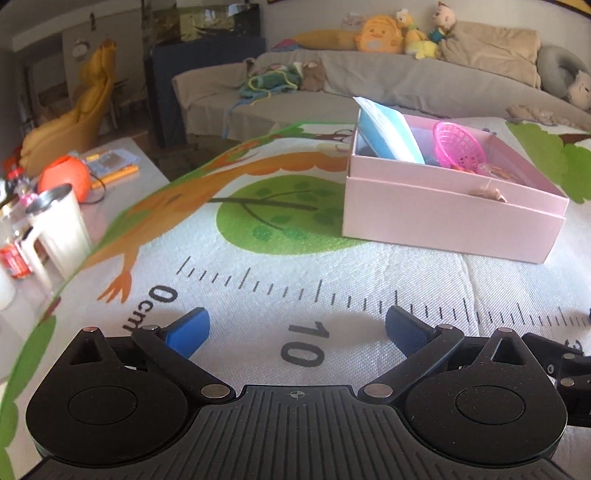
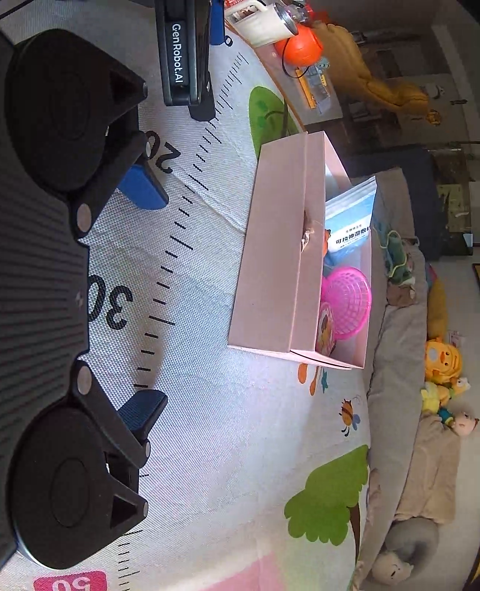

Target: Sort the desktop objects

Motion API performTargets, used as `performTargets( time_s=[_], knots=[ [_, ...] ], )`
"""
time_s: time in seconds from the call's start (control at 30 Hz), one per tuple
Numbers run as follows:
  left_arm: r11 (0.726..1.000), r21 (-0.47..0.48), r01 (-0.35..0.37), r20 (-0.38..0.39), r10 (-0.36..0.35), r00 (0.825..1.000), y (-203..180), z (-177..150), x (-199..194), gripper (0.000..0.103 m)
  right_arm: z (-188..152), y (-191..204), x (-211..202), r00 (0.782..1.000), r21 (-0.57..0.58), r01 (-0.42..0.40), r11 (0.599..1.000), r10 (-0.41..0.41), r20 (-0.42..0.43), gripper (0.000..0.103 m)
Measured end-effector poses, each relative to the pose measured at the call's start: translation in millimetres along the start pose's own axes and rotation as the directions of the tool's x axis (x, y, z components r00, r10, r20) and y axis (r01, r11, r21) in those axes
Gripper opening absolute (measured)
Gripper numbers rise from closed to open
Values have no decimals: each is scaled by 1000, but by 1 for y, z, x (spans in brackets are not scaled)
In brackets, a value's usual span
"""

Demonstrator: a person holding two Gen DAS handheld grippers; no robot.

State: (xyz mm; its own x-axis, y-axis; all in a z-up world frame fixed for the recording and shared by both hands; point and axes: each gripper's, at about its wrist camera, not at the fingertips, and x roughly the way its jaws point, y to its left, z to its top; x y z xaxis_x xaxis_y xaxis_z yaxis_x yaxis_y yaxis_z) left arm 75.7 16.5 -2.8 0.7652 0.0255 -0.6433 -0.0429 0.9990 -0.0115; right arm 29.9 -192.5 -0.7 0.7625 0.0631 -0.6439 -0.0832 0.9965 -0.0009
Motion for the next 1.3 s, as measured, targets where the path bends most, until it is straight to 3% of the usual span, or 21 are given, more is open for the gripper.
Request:
performTargets(
  time_s=[1.3],
  knots=[
    [1000, 9, -8, 4, 8, 1000, -6, -1, -1, 103, 0, 1, 0, 1000, -1, 0, 1000, 0, 0, 103]
  ],
)
